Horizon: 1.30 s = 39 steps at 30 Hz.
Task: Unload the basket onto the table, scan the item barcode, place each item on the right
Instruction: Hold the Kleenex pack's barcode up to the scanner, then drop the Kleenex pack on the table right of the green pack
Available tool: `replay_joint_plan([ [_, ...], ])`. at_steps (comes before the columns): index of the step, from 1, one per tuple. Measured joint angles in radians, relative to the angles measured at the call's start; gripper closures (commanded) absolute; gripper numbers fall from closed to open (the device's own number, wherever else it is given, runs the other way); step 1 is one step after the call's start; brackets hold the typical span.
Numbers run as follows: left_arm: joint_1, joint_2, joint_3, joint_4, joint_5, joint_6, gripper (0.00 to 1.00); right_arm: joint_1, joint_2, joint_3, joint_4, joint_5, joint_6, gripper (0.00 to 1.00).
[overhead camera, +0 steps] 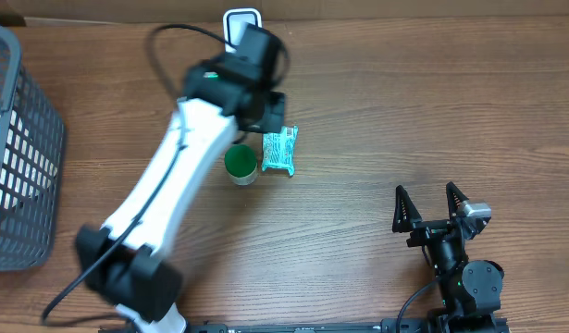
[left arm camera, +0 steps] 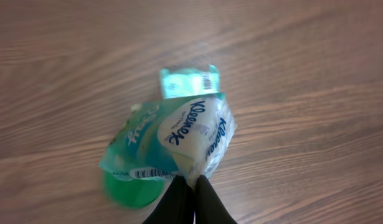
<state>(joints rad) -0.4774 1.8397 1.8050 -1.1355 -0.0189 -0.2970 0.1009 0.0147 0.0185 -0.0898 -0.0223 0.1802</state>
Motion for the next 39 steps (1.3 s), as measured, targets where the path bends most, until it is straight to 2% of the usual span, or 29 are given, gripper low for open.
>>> replay_joint_plan([
  [9, -0.153, 0.210, -0.003, 0.143, 0.039, -0.012, 0.95, 0.000, 0.000, 0.000, 0.000, 0.000, 0.000, 0.00],
  [10, -0.162, 0.222, -0.003, 0.145, 0.042, -0.012, 0.91, 0.000, 0.000, 0.000, 0.000, 0.000, 0.000, 0.00],
  [12, -0.179, 0.239, -0.003, 0.145, 0.047, -0.014, 0.58, 0.000, 0.000, 0.000, -0.001, 0.000, 0.000, 0.00],
  [13, -0.184, 0.246, -0.003, 0.144, 0.049, -0.014, 0.47, 0.000, 0.000, 0.000, 0.000, 0.000, 0.000, 0.00],
  [15, -0.183, 0.256, -0.003, 0.140, 0.050, -0.014, 0.28, 0.000, 0.000, 0.000, 0.000, 0.000, 0.000, 0.00],
  [16, -0.181, 0.257, -0.003, 0.140, 0.048, -0.015, 0.26, 0.000, 0.000, 0.000, 0.000, 0.000, 0.000, 0.00],
  [19, -0.161, 0.257, 0.000, 0.124, 0.044, -0.018, 0.26, 0.000, 0.000, 0.000, 0.000, 0.000, 0.000, 0.00],
  [22, -0.114, 0.257, 0.037, 0.041, 0.037, -0.018, 0.28, 0.000, 0.000, 0.000, 0.000, 0.000, 0.000, 0.00],
  [27, 0.047, 0.204, 0.179, -0.072, 0.033, -0.018, 0.29, 0.000, 0.000, 0.000, -0.001, 0.000, 0.000, 0.00],
  [31, 0.245, 0.061, 0.267, -0.102, 0.029, -0.018, 0.29, 0.000, 0.000, 0.000, 0.000, 0.000, 0.000, 0.00],
  [36, 0.609, -0.140, 0.315, -0.125, 0.018, -0.018, 0.32, 0.000, 0.000, 0.000, 0.000, 0.000, 0.000, 0.00],
  [39, 0.833, -0.183, 0.320, -0.157, 0.007, -0.016, 0.33, 0.000, 0.000, 0.000, 0.000, 0.000, 0.000, 0.00],
])
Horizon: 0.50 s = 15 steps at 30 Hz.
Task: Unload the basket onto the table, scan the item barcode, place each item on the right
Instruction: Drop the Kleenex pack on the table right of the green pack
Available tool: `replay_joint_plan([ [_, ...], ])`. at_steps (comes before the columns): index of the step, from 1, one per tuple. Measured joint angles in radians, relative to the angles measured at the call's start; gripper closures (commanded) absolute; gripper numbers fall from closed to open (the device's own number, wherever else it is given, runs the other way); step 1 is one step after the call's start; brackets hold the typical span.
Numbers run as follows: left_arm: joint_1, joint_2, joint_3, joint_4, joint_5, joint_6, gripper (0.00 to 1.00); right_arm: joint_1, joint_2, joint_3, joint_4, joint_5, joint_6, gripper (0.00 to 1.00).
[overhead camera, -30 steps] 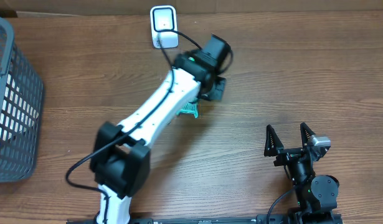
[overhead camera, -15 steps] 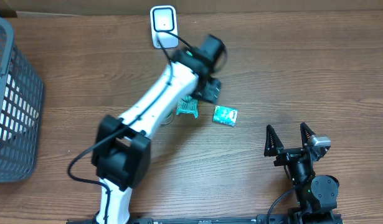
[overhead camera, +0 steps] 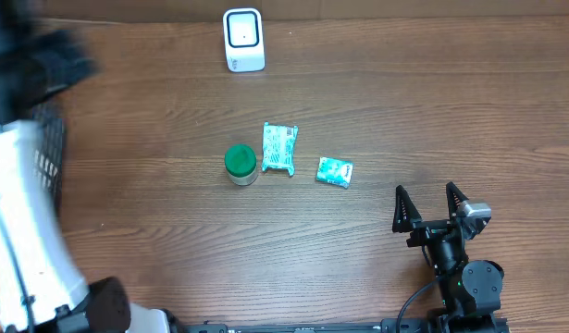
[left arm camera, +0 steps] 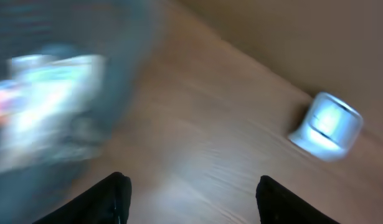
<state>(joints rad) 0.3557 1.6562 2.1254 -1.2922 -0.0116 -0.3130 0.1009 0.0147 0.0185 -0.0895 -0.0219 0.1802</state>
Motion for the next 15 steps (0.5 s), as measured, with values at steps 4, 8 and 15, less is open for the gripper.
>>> replay_joint_plan([
  [4, 0.237, 0.030, -0.013, 0.003, 0.007, 0.025, 0.41, 0.000, 0.000, 0.000, 0.000, 0.000, 0.000, 0.00],
  [8, 0.370, 0.082, -0.059, 0.074, 0.036, 0.105, 0.42, 0.000, 0.000, 0.000, -0.001, 0.000, 0.000, 0.00],
  [15, 0.435, 0.163, -0.211, 0.301, 0.038, 0.294, 0.30, 0.000, 0.000, 0.000, 0.000, 0.000, 0.000, 0.00],
])
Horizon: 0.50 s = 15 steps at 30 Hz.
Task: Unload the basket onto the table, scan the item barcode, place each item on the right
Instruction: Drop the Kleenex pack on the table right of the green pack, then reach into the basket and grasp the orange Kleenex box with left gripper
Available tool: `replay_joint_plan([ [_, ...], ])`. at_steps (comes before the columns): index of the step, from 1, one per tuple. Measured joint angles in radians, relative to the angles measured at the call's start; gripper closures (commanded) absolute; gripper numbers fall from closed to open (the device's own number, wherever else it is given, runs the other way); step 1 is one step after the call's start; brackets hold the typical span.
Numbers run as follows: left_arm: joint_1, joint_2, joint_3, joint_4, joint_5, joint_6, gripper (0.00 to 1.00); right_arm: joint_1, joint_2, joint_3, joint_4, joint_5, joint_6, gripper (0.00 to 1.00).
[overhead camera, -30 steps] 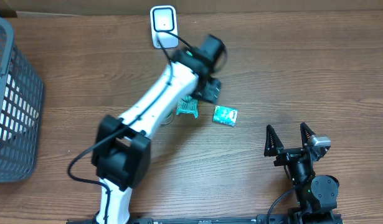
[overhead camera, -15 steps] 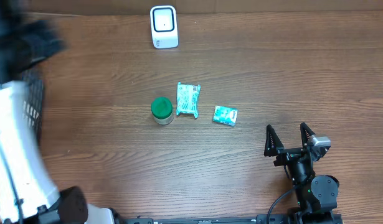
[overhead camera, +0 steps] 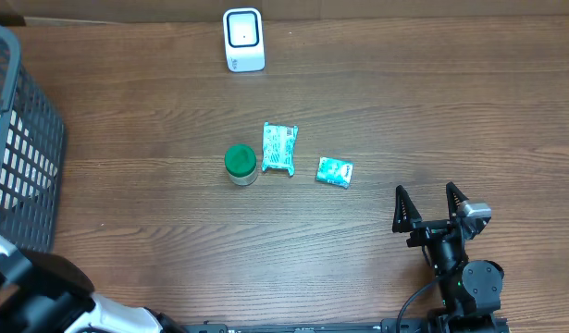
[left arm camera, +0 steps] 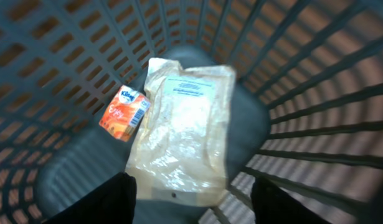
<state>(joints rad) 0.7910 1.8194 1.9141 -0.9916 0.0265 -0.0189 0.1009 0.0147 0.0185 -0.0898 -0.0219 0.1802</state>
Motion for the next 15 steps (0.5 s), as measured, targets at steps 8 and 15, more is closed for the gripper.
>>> replay_joint_plan([
  [8, 0.029, 0.193, -0.024, 0.145, -0.064, 0.223, 0.35, 0.000, 0.000, 0.000, 0.000, 0.000, 0.000, 0.00],
  [15, 0.058, 0.324, -0.027, 0.232, -0.085, 0.356, 0.46, 0.000, 0.000, 0.000, 0.000, 0.000, 0.000, 0.00],
])
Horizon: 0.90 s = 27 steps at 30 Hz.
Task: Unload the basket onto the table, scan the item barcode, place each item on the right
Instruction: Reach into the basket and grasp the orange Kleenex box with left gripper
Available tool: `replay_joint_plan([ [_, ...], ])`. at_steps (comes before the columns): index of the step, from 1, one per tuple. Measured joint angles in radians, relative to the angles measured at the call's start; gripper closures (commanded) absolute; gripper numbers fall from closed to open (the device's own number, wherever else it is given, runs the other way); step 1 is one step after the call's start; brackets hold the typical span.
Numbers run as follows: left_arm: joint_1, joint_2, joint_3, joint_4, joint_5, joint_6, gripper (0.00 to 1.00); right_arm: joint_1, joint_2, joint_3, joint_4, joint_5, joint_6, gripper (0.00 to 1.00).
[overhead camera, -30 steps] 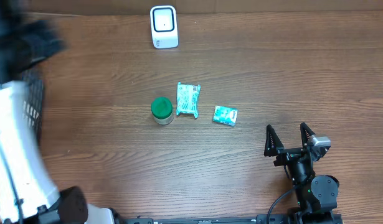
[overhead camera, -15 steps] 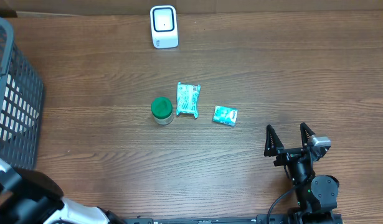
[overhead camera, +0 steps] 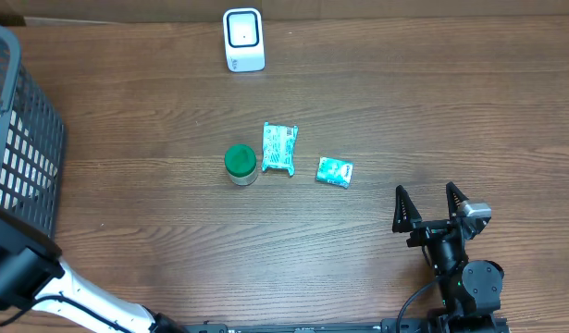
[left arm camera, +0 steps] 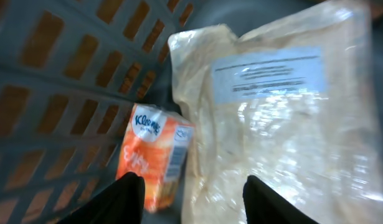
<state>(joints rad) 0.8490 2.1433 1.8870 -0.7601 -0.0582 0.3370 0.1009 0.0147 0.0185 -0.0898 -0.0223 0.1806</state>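
In the left wrist view my left gripper (left arm camera: 197, 190) is open inside the grey mesh basket (left arm camera: 60, 74), low over its contents. An orange Kleenex tissue pack (left arm camera: 155, 155) lies just ahead of the left finger (left arm camera: 130, 194). A large clear plastic pouch (left arm camera: 284, 118) with a printed label lies ahead of the right finger. The white barcode scanner (overhead camera: 242, 39) stands at the table's far edge. My right gripper (overhead camera: 432, 205) rests open at the near right, holding nothing.
A green-lidded jar (overhead camera: 240, 164), a teal tissue pack (overhead camera: 280, 148) and a smaller teal pack (overhead camera: 335, 172) lie mid-table. The basket (overhead camera: 25, 129) stands at the left edge, with my left arm (overhead camera: 25, 277) beside its near wall.
My open left gripper has come much closer to the basket's floor. The orange pack and the pouch now fill the wrist view. The right arm has not moved.
First my left gripper was shut on a Kleenex pack above the jar and teal pack. Later it was open at the basket's side, and a smaller teal pack lay on the table. Then it hung open over the basket's contents, and now sits low among them.
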Motion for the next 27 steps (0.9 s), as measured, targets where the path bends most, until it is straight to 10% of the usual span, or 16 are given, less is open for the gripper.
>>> replay_joint_plan([
  [18, 0.005, 0.125, -0.002, 0.086, -0.142, 0.138, 0.51, 0.000, 0.000, 0.000, 0.000, 0.000, 0.000, 0.00],
  [22, 0.005, 0.145, -0.002, 0.101, -0.163, 0.142, 0.60, 0.000, 0.000, 0.000, 0.000, 0.000, -0.001, 0.00],
  [27, 0.003, 0.156, -0.002, 0.101, -0.164, 0.137, 0.96, 0.000, 0.000, 0.000, 0.000, 0.000, 0.000, 0.00],
])
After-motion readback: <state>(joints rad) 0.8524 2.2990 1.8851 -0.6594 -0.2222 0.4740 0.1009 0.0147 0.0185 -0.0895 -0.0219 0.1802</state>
